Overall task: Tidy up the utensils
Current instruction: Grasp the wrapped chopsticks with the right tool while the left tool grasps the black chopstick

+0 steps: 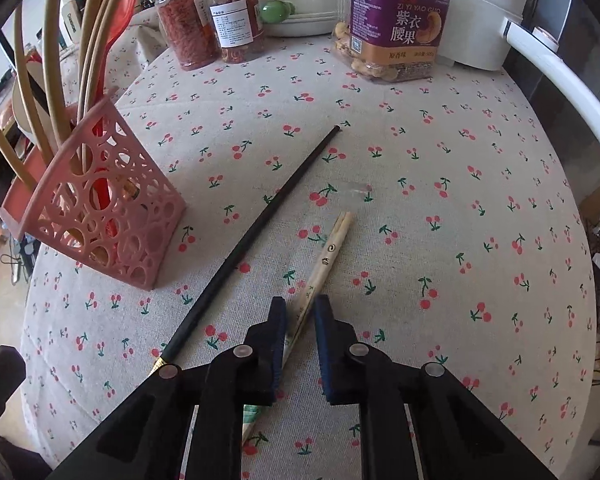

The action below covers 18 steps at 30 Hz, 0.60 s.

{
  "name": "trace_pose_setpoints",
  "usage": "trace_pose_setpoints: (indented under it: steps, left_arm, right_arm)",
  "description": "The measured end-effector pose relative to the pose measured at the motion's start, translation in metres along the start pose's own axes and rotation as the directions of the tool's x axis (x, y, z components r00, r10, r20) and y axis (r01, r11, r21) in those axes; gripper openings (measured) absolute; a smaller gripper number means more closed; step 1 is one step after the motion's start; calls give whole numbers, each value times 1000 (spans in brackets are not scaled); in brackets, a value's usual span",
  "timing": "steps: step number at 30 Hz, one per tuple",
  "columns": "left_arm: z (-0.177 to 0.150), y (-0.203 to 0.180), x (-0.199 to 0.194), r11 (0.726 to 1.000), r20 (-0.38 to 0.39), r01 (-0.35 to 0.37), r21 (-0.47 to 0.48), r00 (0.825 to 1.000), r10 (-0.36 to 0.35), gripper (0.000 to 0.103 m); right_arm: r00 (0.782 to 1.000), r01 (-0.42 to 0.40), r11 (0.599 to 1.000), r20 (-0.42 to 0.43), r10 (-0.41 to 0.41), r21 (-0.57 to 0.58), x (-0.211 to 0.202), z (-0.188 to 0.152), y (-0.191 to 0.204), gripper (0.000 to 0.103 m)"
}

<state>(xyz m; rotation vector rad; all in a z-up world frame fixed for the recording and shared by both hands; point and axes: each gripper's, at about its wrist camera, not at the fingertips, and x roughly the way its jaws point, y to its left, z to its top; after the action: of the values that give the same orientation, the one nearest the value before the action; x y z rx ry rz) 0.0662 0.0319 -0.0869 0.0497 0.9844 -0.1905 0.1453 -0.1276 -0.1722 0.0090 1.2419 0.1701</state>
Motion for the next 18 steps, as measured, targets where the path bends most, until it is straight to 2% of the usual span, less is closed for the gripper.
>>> trace_pose_setpoints:
  steps: [3, 10, 13, 16, 18]
  left_arm:
    - [-1, -9, -1, 999, -6, 20, 28, 1000, -20, 90]
    - [-3, -61, -9, 988, -1, 46, 149, 999, -46, 89]
    - [1, -92, -1, 980, -17, 59, 191, 998, -57, 81]
    - [14, -122, 19, 970, -34, 41, 239, 999, -34, 69]
    - [27, -134, 41, 969, -70, 34, 247, 997, -17, 56]
  right_arm:
    - [999, -41, 998, -21, 42, 50, -5, -3, -21, 5]
    - [998, -62, 990, 9, 62, 124, -33, -19, -72, 5]
    - [997, -71, 984, 17, 70, 164, -43, -23, -96, 5]
    - [996, -83, 975, 31, 78, 206, -53, -27, -119, 5]
    - [995, -94, 970, 40, 87, 226, -60, -29, -133, 5]
